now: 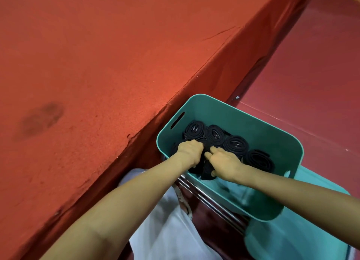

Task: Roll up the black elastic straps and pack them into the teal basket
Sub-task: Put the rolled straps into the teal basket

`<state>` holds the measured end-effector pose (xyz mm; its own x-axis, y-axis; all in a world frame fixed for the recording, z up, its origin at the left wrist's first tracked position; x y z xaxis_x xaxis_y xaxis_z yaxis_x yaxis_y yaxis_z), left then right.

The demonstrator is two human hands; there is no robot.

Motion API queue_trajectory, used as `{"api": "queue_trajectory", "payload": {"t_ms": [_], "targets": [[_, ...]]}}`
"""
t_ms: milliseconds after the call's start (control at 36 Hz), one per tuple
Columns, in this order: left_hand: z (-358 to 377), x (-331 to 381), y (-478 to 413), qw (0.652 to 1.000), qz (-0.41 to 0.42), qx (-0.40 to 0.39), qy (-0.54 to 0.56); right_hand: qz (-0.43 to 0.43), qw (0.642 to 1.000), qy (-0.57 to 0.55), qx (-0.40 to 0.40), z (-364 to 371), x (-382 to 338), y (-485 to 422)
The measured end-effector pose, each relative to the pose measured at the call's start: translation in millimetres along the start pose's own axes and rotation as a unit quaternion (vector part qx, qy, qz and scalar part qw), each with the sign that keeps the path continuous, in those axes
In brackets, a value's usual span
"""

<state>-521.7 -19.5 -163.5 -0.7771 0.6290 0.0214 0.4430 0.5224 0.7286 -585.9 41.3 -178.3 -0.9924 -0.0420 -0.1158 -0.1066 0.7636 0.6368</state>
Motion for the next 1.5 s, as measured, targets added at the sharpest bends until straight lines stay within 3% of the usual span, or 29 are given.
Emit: {"api": "queue_trajectory", "payload": {"t_ms": [417,611,694,806,944,1083,1194,1306,1500], "targets": [[-4.6,-2.1,7.4,0.998,0.006,0.053,0.043,0.0,1.0,-0.011,-0.003,-0.6,-1.6,9.1],[-23.4,-25.1,17.6,0.985,0.028,0.085,0.151,0.027,0.999,-0.014,0.029,-30.0,-2.5,19.8],[-28.8,-45.0,31.9,0.963,0.052,0.111,0.239,0.033,0.997,-0.021,0.072,-54.1,-7.8,30.2],[-38.4,-76.1,80.9,0.904,0.099,0.19,0.369,0.026,0.983,-0.056,0.175,-97.4,-22.2,53.4],[-28.7,-120.2,155.2,0.856,0.091,0.264,0.435,-0.08,0.957,-0.078,0.269,-137.8,-76.5,76.3],[-11.9,-164.3,250.6,0.815,0.042,0.374,0.441,-0.228,0.922,-0.066,0.305,-161.4,-163.4,87.7],[18.0,-214.1,307.3,0.805,-0.088,0.446,0.382,-0.32,0.895,-0.046,0.306,-171.9,-236.8,91.0],[66.9,-263.4,347.7,0.772,-0.205,0.477,0.367,-0.382,0.879,0.001,0.284,-168.9,-308.5,84.3],[155.0,-320.2,425.2,0.724,-0.341,0.485,0.353,-0.469,0.85,0.049,0.234,-149.0,-431.2,70.0]]}}
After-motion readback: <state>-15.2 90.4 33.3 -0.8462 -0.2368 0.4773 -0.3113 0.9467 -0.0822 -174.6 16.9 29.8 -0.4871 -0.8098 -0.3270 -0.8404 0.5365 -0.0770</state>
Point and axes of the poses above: each hand's wrist, its own y-axis away from the middle knuckle, its own z-axis out of the palm, x = y × z, the point moved 6 cm from there along -y, towards the middle knuckle, and after that the axes turned 13 degrees about -x, right-handed, at the moved point
